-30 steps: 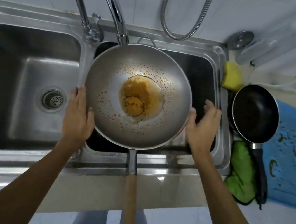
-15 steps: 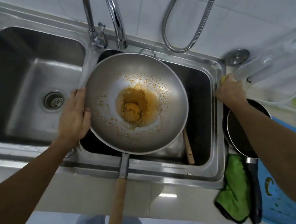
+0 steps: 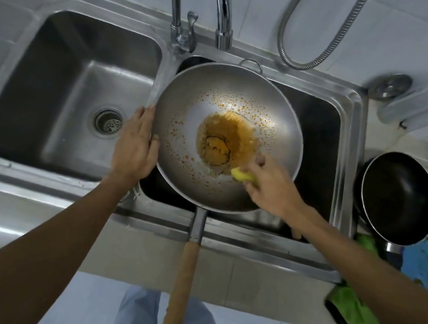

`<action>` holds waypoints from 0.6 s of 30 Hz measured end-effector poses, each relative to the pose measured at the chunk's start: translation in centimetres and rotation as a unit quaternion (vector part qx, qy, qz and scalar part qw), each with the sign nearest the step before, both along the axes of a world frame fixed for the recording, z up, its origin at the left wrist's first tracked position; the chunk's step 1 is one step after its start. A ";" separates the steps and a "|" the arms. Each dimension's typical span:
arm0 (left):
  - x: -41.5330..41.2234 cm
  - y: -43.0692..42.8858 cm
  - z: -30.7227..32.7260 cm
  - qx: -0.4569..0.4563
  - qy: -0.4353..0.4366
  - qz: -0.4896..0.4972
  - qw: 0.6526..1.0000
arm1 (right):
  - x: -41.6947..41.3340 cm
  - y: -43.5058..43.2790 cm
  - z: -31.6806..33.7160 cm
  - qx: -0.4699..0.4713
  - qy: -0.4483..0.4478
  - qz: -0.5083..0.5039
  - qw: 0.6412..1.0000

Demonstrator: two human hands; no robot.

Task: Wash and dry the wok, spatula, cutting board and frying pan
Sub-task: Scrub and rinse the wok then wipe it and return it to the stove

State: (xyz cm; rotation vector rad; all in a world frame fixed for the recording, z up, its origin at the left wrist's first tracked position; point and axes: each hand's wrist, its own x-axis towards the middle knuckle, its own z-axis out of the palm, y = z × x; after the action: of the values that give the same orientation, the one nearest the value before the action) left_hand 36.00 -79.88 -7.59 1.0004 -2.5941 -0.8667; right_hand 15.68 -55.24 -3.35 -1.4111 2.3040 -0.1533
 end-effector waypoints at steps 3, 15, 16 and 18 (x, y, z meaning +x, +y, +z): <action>0.1 -0.1 -0.3 -0.007 0.001 0.000 1.000 | 3.9 -1.2 -2.1 0.031 -0.036 -0.022 0.999; 0.2 -0.3 -1.1 -0.020 0.006 0.006 1.000 | 0.9 -0.9 -4.6 0.098 -0.032 -0.118 0.988; 0.2 -0.3 -1.1 -0.024 0.006 0.006 1.000 | 0.8 -0.9 -4.7 0.099 -0.010 -0.118 0.988; 0.0 -0.3 -1.2 -0.027 0.008 0.004 1.000 | 2.5 -1.9 -4.4 0.066 -0.043 -0.084 0.993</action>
State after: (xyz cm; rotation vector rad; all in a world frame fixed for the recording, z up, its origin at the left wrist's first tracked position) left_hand 36.01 -80.14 -8.78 0.9847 -2.5833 -0.7947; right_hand 18.15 -57.13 -7.77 -1.1238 2.3143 -0.1072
